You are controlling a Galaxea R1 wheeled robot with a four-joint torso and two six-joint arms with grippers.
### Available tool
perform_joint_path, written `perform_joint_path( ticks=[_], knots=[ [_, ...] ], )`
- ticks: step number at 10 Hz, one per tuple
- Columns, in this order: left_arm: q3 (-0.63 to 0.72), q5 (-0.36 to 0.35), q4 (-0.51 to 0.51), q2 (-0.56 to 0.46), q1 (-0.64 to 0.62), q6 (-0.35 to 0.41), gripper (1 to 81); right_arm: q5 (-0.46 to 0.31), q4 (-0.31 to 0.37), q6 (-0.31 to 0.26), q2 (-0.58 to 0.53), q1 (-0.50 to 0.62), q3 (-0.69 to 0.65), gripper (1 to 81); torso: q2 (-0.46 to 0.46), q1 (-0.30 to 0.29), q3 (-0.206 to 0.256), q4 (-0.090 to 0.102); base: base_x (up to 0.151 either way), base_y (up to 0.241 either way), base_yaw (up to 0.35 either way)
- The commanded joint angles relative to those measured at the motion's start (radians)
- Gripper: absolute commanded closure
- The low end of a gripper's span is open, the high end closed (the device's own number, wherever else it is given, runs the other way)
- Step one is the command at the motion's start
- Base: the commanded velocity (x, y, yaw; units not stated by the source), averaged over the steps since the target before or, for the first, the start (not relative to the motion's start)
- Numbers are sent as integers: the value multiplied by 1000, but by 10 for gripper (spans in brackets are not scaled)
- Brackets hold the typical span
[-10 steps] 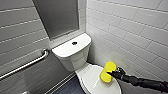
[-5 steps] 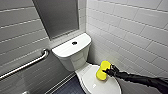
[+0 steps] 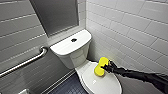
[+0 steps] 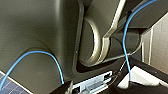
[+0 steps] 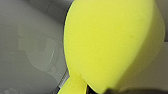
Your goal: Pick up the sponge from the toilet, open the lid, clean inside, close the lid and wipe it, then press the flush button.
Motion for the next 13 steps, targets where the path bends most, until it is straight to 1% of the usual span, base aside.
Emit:
perform_joint_path(
  ticks=[1,3,6,7,8,9,11,12,13],
  knots=[
    [22,52,-1,-8,37,-5,10,-48,21,51,92,158,-137,811,0,0,0,0,0,0,0],
    [22,52,-1,-3,39,-5,10,-77,20,71,118,158,-181,811,0,0,0,0,0,0,0],
    [22,52,-2,0,39,-5,10,-57,18,87,123,147,-185,811,0,0,0,0,0,0,0],
    [22,52,-3,1,39,-5,10,-45,18,114,129,126,-207,811,0,0,0,0,0,0,0],
    [22,52,-1,1,37,-5,10,-17,18,205,144,91,-242,811,0,0,0,0,0,0,0],
    [22,52,-1,4,38,-5,10,-13,15,242,144,52,-262,811,0,0,0,0,0,0,0],
    [24,52,-1,4,38,-5,10,23,17,253,126,-14,-267,811,0,0,0,0,0,0,0],
    [25,50,0,6,39,-5,10,41,18,270,106,-44,-251,811,0,0,0,0,0,0,0],
    [25,50,0,6,39,-5,10,71,18,284,59,-70,-197,811,0,0,0,0,0,0,0]
  ],
)
